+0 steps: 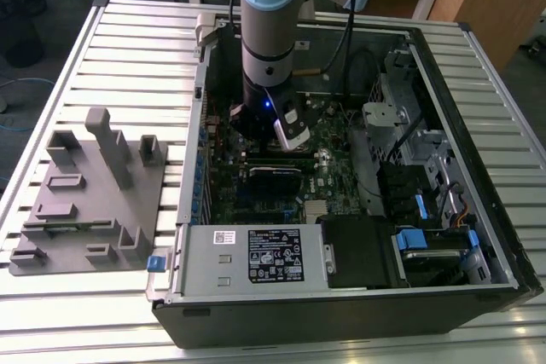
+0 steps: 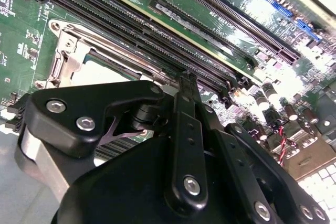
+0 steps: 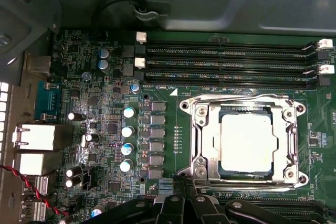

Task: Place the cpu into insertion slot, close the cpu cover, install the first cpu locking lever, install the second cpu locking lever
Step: 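Install the second cpu locking lever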

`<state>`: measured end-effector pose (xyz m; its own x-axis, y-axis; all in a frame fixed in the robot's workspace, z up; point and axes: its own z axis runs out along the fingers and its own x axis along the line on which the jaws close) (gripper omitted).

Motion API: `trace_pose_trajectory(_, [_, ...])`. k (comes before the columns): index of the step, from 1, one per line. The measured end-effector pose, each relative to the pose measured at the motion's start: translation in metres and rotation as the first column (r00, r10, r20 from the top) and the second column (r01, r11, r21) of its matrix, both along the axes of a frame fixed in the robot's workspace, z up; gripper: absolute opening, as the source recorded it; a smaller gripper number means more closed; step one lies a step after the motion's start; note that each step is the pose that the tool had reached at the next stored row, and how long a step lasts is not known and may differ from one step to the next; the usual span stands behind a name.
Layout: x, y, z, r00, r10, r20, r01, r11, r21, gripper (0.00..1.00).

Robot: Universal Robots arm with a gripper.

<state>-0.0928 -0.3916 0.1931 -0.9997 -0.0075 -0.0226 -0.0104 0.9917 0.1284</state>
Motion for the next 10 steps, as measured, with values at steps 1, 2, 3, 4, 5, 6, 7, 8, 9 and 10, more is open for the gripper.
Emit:
trace_pose_trajectory(1, [0.0000,0.0001,0.0000,1.0000,0.000,-0.0001,0.000,1.0000,-0.0001,0.11])
trace_pose_trajectory(2, [-0.0001,0.0004,0.0000,1.0000,0.000,-0.0001,0.000,1.0000,-0.0001,0.11])
trace_pose_trajectory(3, [-0.0002,0.0006,-0.0001,1.0000,0.000,-0.0001,0.000,1.0000,-0.0001,0.11])
trace_pose_trajectory(4, [-0.0004,0.0008,-0.0001,1.0000,0.000,-0.0001,0.000,1.0000,-0.0001,0.11])
trace_pose_trajectory(5, [-0.0006,0.0009,-0.0002,1.0000,0.000,0.0000,0.000,1.0000,0.0000,0.11])
trace_pose_trajectory(6, [-0.0008,0.0009,-0.0002,1.0000,0.000,-0.0001,0.000,1.0000,0.0002,0.11])
trace_pose_trajectory(7, [-0.0009,0.0010,-0.0002,1.0000,0.000,-0.0002,0.000,1.0000,0.0005,0.11])
trace_pose_trajectory(8, [-0.0010,0.0010,-0.0002,1.0000,0.000,-0.0003,0.000,1.0000,0.0011,0.11])
trace_pose_trajectory(9, [-0.0011,0.0010,-0.0002,1.0000,0.000,-0.0003,0.000,1.0000,0.0021,0.11])
trace_pose_trajectory(10, [-0.0012,0.0009,-0.0002,1.0000,0.000,-0.0004,0.000,1.0000,0.0034,0.11])
